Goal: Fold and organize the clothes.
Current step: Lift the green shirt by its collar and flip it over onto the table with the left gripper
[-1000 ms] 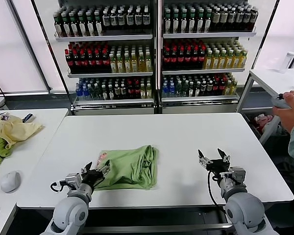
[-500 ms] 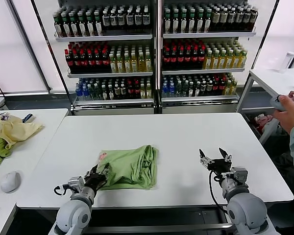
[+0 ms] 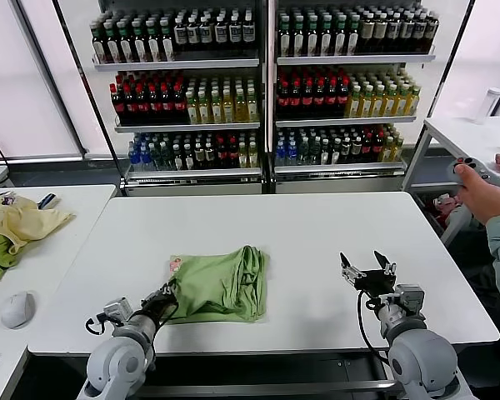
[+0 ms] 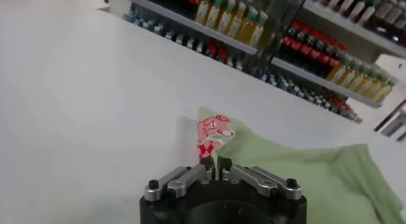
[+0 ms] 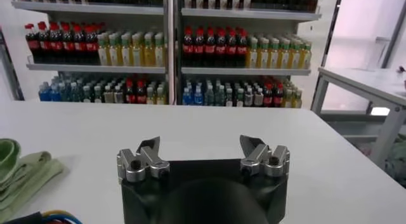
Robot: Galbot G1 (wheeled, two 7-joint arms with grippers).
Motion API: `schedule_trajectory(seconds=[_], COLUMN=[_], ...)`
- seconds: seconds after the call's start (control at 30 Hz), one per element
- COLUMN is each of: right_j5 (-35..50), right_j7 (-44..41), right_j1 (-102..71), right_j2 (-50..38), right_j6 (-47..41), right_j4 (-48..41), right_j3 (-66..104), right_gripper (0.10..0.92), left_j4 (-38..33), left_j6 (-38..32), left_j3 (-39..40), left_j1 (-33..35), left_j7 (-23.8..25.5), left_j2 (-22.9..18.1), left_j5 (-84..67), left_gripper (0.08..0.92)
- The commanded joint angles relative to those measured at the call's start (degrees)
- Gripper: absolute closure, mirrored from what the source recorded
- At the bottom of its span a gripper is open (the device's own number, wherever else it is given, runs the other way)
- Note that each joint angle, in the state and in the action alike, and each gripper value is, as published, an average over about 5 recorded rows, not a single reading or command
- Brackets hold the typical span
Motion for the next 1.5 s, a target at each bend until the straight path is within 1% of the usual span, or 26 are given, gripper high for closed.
schedule_trajectory(seconds=[0.03, 0.17, 0.33, 0.43, 0.57, 0.67, 0.73, 0.8, 0.9, 0.97, 1.07, 1.17, 1.33, 1.5], right_j5=[0.2, 0.5, 1.0, 1.3, 1.5, 1.5, 1.5, 1.5, 1.5, 1.3, 1.0, 0.6, 0.5, 0.5], right_j7=[0.0, 0.0, -0.1, -0.1, -0.1, -0.1, -0.1, -0.1, -0.1, 0.0, 0.0, 0.0, -0.1, -0.2], right_j1=[0.3, 0.5, 0.9, 1.1, 1.4, 1.3, 1.0, 0.6, 0.1, -0.1, -0.2, -0.6, -1.5, -1.5], right_j2=[0.0, -0.1, -0.3, -0.2, 0.0, 0.2, 0.3, 0.4, 0.5, 0.6, 1.0, 1.2, 1.1, 1.4], right_j6=[0.0, 0.0, 0.1, 0.2, 0.2, 0.2, 0.2, 0.2, 0.1, 0.1, 0.0, -0.1, 0.1, 0.2], right_j4=[0.0, -0.1, -0.4, -0.5, -0.1, 0.4, 0.8, 1.2, 1.9, 2.1, 2.3, 2.6, 2.9, 2.6], right_j3=[-0.1, -0.1, 0.0, 0.0, -0.1, 0.0, 0.2, 0.4, 0.8, 0.9, 0.9, 1.1, 2.1, 2.5], right_gripper=[0.203, 0.203, 0.203, 0.203, 0.203, 0.203, 0.203, 0.203, 0.203, 0.203, 0.203, 0.203, 0.203, 0.203], left_j4=[-1.8, -2.5, -2.4, -2.8, -6.1, -11.1, -14.7, -17.4, -18.1, -16.6, -10.9, -3.5, 5.8, 13.8], left_j6=[0.7, 1.9, 4.1, 5.3, 6.3, 6.2, 5.8, 5.3, 4.8, 4.7, 4.2, 3.0, 2.6, 2.5], left_j3=[-9.6, -16.8, -26.5, -30.6, -33.4, -31.7, -27.7, -21.7, -10.4, -2.3, 8.9, 16.3, 23.1, 28.2], left_j1=[-0.1, 0.0, 0.1, -0.2, -1.0, -1.4, -1.4, -1.7, -3.1, -4.3, -6.7, -10.0, -16.2, -20.7], left_j7=[-0.4, -0.9, -1.0, -1.0, -1.7, -3.2, -4.4, -5.3, -5.3, -4.9, -3.7, -2.5, -2.2, -1.7], left_j2=[1.4, 4.8, 11.1, 14.5, 17.6, 17.7, 16.2, 13.6, 7.5, 2.5, -4.2, -8.8, -14.1, -17.8], left_j5=[-15.3, -19.1, -22.3, -22.7, -22.3, -20.8, -17.8, -12.8, -0.9, 7.8, 18.1, 26.7, 31.7, 35.2], left_gripper=[0.885, 0.885, 0.885, 0.885, 0.885, 0.885, 0.885, 0.885, 0.885, 0.885, 0.885, 0.885, 0.885, 0.885])
